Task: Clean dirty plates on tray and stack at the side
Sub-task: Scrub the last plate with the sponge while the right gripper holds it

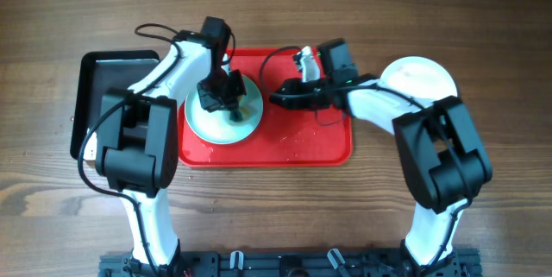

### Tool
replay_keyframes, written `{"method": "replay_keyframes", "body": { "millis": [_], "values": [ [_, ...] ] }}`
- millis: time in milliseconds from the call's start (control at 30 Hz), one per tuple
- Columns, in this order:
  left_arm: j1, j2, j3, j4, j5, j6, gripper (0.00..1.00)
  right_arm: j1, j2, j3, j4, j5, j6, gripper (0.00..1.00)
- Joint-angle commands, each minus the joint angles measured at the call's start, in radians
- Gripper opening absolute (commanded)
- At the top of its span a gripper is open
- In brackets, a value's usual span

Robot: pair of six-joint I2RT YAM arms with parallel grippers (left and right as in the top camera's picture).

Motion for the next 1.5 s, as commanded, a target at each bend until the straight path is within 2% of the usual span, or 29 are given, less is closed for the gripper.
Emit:
{"method": "replay_keyframes", "body": {
  "millis": [0, 100, 200, 233, 333, 533, 733, 833, 933, 1100, 1267, 1367, 1467],
  "values": [
    [0.053, 0.025, -0.018, 0.014, 0.005, -0.022, 0.04, 0.085, 0.016, 0.002, 0.02, 0.14, 0.051, 0.49],
    [0.055, 0.025, -0.018, 0.025, 0.005, -0.022, 0.04, 0.144, 0.016, 0.024, 0.016, 0.257, 0.052, 0.48],
    [0.055, 0.025, -0.018, 0.029, 0.005, -0.022, 0.04, 0.189, 0.016, 0.034, 0.012, 0.38, 0.059, 0.43],
    [0.055, 0.025, -0.018, 0.028, 0.005, -0.021, 0.04, 0.196, 0.016, 0.034, 0.005, 0.421, 0.076, 0.36],
    [0.055, 0.025, -0.018, 0.029, 0.005, -0.021, 0.04, 0.202, 0.016, 0.034, -0.018, 0.498, 0.118, 0.04],
    [0.045, 0.025, -0.021, 0.005, 0.006, -0.017, 0.04, 0.19, 0.016, 0.055, -0.08, 0.542, 0.184, 0.04],
    [-0.103, 0.026, -0.119, 0.029, 0.016, -0.017, 0.04, 0.133, 0.015, 0.064, -0.11, 0.487, 0.203, 0.04],
    [-0.182, 0.026, -0.142, 0.125, 0.259, 0.098, 0.04, 0.106, 0.016, 0.064, -0.111, 0.445, 0.202, 0.04],
    [-0.206, 0.026, -0.142, 0.195, 0.271, 0.098, 0.04, 0.092, 0.016, 0.064, -0.115, 0.431, 0.201, 0.04],
    [-0.12, 0.025, -0.141, 0.216, -0.076, 0.023, 0.04, 0.091, 0.016, 0.064, -0.118, 0.431, 0.198, 0.05],
    [-0.01, 0.025, -0.142, 0.161, -0.562, -0.128, 0.04, 0.084, 0.016, 0.064, -0.121, 0.431, 0.2, 0.04],
    [-0.002, 0.025, -0.141, 0.196, -0.714, -0.13, 0.04, 0.08, 0.016, 0.064, -0.124, 0.425, 0.2, 0.04],
    [-0.004, 0.025, -0.114, 0.254, -0.729, -0.118, 0.04, 0.08, 0.016, 0.064, -0.142, 0.416, 0.2, 0.04]
  ]
}}
